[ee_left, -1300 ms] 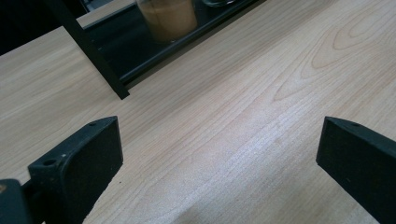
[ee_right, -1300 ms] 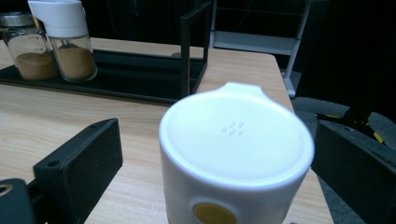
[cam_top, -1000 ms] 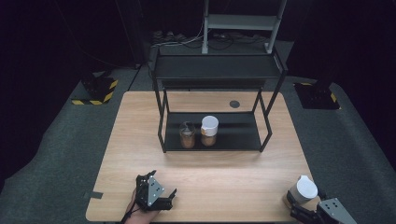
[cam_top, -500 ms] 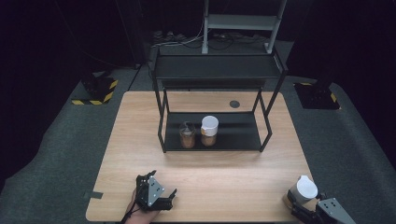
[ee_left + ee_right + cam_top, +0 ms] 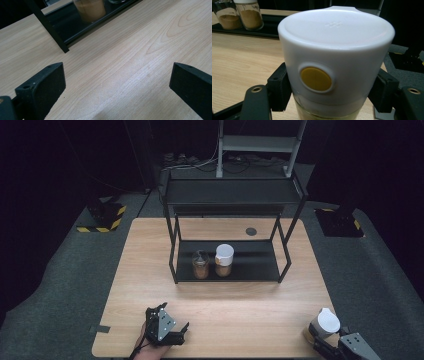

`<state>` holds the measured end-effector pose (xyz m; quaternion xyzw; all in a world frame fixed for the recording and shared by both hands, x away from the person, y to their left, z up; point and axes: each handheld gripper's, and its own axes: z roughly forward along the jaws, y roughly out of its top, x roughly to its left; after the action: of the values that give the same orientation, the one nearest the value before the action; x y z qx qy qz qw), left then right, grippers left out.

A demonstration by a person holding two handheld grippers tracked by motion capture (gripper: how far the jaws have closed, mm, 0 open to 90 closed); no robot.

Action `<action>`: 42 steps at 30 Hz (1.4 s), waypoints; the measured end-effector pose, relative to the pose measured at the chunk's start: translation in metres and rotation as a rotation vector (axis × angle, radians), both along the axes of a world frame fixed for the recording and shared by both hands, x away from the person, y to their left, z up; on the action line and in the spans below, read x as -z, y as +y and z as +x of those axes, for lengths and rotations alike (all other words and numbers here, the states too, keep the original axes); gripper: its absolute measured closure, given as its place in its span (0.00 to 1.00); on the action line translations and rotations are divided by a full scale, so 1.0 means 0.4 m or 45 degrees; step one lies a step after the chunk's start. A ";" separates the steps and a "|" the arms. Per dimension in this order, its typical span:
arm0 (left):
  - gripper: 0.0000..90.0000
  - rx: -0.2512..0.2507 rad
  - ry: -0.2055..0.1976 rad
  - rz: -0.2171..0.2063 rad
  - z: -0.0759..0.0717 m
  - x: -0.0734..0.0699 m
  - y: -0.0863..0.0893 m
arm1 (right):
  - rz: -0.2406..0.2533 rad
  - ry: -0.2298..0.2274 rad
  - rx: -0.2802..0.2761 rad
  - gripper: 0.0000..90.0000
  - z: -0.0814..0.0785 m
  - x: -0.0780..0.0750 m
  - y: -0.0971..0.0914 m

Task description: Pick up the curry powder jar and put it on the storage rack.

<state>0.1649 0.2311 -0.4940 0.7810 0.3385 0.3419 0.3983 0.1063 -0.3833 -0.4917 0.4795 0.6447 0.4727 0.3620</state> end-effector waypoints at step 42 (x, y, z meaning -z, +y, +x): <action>0.01 0.011 0.004 0.007 0.002 -0.001 0.000 | -0.028 -0.051 -0.079 0.34 0.051 -0.009 0.056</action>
<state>0.1659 0.2310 -0.4936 0.7841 0.3348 0.3397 0.3972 0.1266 -0.3609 -0.4883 0.4456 0.6570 0.4861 0.3653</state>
